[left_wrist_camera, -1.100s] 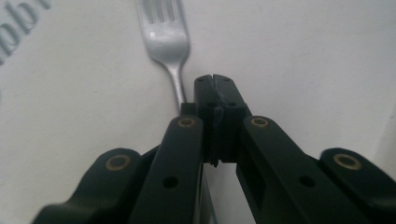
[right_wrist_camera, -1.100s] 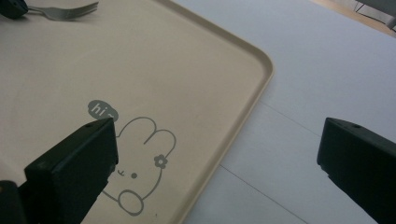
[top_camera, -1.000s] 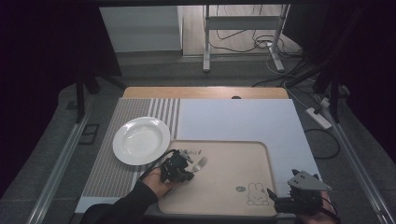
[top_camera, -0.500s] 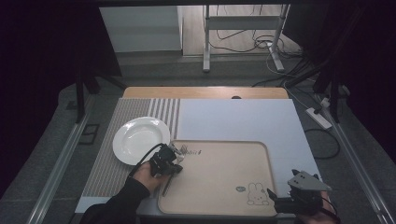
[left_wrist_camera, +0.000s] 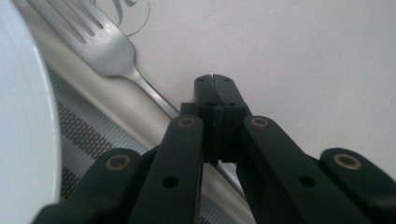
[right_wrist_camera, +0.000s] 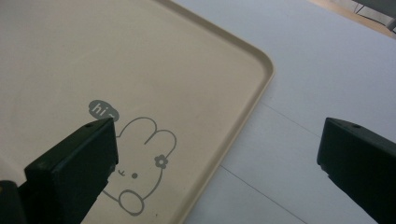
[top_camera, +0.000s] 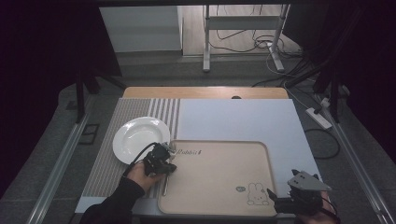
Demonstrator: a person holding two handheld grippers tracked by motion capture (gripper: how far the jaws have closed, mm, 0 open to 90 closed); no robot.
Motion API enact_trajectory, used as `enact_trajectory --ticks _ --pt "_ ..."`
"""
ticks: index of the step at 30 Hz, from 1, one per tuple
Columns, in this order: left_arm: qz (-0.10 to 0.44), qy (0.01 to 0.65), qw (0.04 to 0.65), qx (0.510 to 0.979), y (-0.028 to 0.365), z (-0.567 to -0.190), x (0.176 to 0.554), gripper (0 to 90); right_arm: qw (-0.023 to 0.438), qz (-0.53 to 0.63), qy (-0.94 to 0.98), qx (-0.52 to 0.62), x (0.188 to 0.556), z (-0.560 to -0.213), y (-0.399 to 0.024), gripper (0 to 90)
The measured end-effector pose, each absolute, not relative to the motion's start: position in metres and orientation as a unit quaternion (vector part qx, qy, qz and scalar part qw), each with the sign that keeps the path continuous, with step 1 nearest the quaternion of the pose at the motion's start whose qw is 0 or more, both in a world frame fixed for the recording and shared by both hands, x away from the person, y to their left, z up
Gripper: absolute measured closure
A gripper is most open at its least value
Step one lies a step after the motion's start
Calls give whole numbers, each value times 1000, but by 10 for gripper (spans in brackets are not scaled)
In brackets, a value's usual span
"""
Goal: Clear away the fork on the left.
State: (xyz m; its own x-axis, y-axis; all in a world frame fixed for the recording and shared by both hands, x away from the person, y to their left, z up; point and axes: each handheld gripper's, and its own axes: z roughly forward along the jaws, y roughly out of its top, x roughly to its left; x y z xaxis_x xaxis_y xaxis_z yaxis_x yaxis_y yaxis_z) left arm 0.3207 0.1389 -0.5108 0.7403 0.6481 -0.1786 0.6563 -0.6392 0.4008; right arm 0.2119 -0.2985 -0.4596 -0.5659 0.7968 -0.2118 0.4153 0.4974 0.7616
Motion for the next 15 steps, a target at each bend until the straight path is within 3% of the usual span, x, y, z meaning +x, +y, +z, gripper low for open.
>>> enact_trajectory --ticks 4,15 --pt "-8 358 239 903 140 -507 319 882 283 338 818 371 212 -460 -299 0" --pt "21 344 284 895 144 -498 315 593 282 337 818 371 212 -460 -298 0"
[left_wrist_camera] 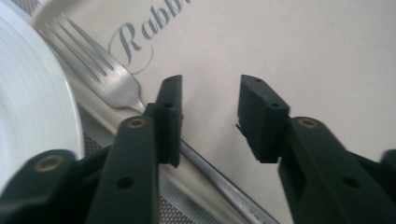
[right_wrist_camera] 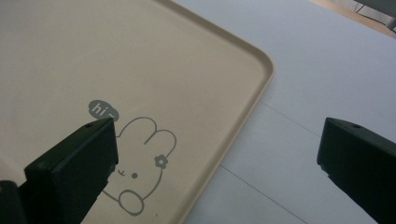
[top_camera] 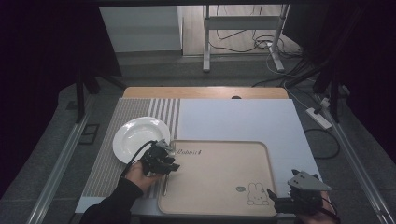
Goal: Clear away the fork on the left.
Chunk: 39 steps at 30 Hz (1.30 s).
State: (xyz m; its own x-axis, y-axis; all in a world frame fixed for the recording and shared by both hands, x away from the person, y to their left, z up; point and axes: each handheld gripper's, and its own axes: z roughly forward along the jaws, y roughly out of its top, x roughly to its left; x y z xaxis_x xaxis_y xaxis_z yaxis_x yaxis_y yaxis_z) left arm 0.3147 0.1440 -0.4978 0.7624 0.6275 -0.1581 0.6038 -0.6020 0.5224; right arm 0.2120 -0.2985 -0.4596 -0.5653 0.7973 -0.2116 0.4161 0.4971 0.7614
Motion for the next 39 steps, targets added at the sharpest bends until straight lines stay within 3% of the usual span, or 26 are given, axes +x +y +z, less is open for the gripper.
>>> enact_trajectory --ticks 3,14,25,39 --pt "35 340 294 893 145 -495 313 550 282 337 818 371 212 -460 -299 0" --pt "33 339 326 882 152 -493 311 239 282 337 818 372 212 -460 -299 0" --pt "40 346 341 873 165 -490 307 30 276 330 819 380 215 -460 -298 0" --pt "53 353 354 865 182 -487 300 0 272 323 821 385 217 -461 -298 0"
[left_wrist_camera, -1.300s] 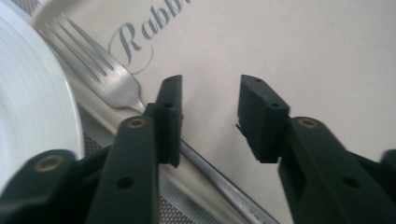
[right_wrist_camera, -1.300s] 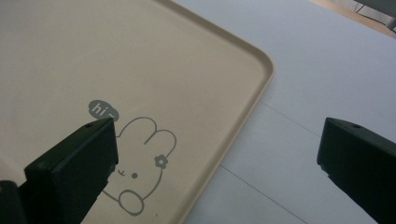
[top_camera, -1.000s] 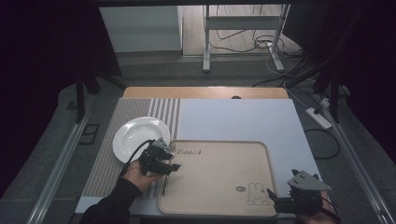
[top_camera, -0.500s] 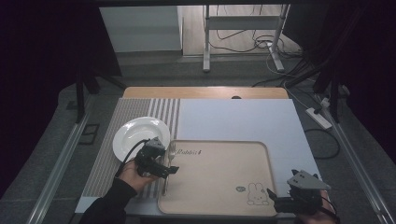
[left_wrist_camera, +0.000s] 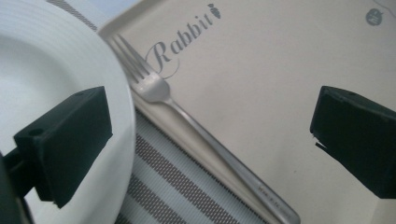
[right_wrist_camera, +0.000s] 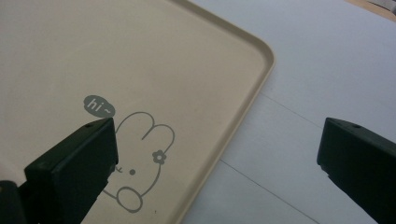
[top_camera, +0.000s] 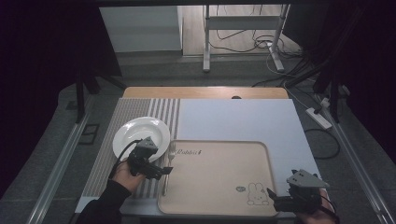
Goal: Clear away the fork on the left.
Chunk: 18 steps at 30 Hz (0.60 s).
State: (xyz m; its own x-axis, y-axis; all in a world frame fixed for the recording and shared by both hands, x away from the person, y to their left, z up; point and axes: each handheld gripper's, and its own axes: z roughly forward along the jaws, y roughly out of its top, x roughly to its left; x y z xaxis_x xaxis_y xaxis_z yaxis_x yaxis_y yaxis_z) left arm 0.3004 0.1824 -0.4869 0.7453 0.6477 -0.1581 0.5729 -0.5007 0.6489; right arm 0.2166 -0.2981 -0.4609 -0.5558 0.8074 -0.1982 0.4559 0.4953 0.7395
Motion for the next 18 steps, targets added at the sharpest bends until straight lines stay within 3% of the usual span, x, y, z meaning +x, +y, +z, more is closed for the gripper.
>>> enact_trajectory --ticks 18 --pt "61 378 393 836 216 -490 281 0 274 324 817 390 216 -461 -298 0"
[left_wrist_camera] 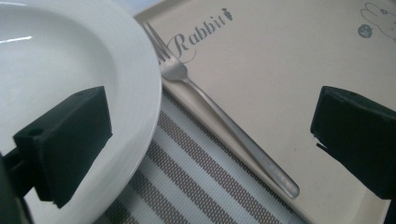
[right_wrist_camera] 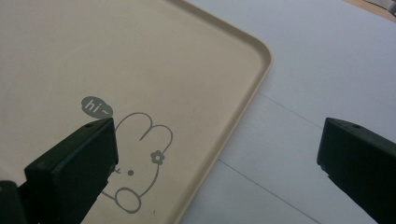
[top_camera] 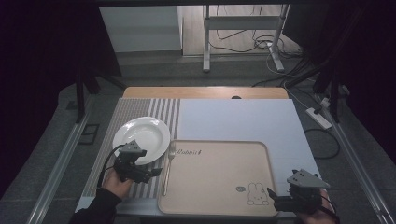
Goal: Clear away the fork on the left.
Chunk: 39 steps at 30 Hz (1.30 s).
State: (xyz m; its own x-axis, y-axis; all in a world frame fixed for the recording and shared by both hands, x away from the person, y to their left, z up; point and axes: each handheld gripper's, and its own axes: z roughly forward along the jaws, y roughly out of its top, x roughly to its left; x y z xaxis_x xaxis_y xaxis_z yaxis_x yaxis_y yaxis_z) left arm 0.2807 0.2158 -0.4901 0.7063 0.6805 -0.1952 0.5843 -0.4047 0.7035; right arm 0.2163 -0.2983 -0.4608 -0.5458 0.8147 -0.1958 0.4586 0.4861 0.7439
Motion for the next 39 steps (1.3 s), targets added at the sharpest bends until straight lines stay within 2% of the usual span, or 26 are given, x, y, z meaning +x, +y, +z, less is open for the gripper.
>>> enact_trajectory --ticks 23,39 --pt "58 418 398 815 253 -495 248 0 276 327 816 389 216 -460 -299 0" --pt "75 436 410 797 272 -493 232 0 276 328 814 391 216 -460 -299 0"
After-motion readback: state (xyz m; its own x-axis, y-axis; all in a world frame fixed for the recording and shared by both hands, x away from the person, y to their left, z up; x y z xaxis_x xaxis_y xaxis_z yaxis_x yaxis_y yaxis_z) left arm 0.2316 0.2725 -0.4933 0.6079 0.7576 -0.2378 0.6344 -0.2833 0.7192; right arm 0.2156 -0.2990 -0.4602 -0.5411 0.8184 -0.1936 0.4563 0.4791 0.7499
